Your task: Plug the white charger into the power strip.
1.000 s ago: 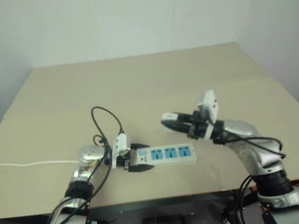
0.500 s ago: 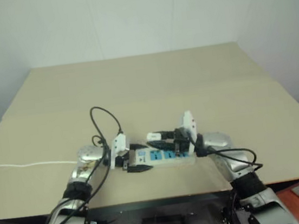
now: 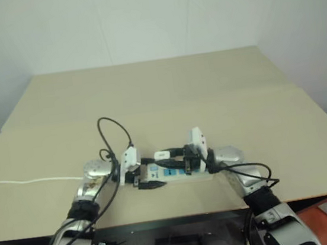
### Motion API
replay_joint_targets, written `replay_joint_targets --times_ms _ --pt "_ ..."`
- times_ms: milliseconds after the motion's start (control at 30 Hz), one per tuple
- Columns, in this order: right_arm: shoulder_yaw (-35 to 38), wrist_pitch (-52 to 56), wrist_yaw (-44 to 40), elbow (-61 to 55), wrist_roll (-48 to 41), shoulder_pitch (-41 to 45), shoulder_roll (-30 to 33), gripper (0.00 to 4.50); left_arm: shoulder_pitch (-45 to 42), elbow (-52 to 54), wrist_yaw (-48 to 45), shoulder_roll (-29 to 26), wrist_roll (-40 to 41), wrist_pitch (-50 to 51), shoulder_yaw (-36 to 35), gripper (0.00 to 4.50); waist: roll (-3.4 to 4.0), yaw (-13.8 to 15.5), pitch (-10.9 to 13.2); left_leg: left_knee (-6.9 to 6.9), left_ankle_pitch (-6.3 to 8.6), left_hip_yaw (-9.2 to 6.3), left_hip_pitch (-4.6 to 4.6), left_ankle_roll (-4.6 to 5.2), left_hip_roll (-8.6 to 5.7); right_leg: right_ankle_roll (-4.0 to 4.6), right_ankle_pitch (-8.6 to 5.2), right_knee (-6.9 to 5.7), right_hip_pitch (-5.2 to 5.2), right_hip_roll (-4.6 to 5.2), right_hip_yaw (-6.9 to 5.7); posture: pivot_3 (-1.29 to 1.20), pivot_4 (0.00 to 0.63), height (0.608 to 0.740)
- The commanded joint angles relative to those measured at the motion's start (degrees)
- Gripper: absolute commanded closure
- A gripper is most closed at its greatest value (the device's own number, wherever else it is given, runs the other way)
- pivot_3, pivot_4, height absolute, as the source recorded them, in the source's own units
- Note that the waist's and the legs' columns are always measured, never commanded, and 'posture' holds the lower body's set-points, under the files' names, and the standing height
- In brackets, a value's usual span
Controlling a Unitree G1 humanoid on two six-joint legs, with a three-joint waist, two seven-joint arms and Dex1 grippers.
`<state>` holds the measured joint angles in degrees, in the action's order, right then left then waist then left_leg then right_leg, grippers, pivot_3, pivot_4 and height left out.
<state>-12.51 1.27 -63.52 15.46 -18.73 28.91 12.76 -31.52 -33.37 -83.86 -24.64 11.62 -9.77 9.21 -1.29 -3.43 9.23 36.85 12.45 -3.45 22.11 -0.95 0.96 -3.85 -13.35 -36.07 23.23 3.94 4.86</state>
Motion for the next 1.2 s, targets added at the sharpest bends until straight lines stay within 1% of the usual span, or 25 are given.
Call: replay_joint_targets --times_ms 33,400,500,667,1000,1200 --pt "0.8 -1.4 -0.5 0.5 0.6 0.0 0.6 3.37 1.4 0.2 -1.0 -1.3 -1.2 1.0 1.4 1.21 0.0 0.0 0.0 0.0 0.0 0.0 0.0 0.0 0.0 0.0 0.0 0.0 0.0 0.0 0.0 0.0 0.15 0.74" --pt "1.1 -1.8 -0.9 0.5 1.3 -1.7 3.1 3.37 0.9 -0.5 -1.0 -1.0 -1.3 0.6 1.5 1.21 0.0 0.0 0.0 0.0 0.0 0.0 0.01 0.0 -0.03 0.0 -0.01 0.01 -0.01 0.04 0.0 0.0 0.15 0.74" --pt "0.8 -3.2 0.7 2.7 3.4 -1.4 3.1 3.37 0.7 -0.8 -1.1 -1.1 -1.3 0.4 1.4 1.21 0.0 0.1 0.0 0.0 0.0 0.0 0.0 0.0 -0.03 0.0 -0.01 0.01 -0.02 0.03 0.0 0.0 0.15 0.74" --pt "0.7 -6.0 0.5 8.0 4.8 -0.9 3.8 3.37 0.3 -1.0 -1.1 -1.5 -1.4 0.3 1.3 1.21 0.0 0.1 0.0 0.0 0.0 0.0 -0.09 0.0 -0.03 -0.01 -0.01 0.01 -0.11 0.03 0.0 0.0 0.15 0.74" --pt "0.6 -6.3 -5.7 12.7 5.3 -2.6 11.4 3.37 0.3 -1.1 -0.7 -2.8 -1.1 -0.1 1.1 1.21 0.0 0.9 0.0 0.0 0.0 0.01 -0.13 -0.01 -0.04 0.0 -0.01 0.05 -0.17 0.06 0.0 0.0 0.15 0.74" --pt "-0.8 -2.6 -9.2 13.0 4.5 -2.1 13.4 3.37 0.4 -1.1 -0.1 -3.3 -0.8 -0.3 1.3 1.21 -0.02 1.2 0.0 0.0 0.01 0.01 -0.13 -0.01 -0.05 -0.01 -0.02 0.07 -0.2 0.07 -0.01 0.0 0.15 0.74"
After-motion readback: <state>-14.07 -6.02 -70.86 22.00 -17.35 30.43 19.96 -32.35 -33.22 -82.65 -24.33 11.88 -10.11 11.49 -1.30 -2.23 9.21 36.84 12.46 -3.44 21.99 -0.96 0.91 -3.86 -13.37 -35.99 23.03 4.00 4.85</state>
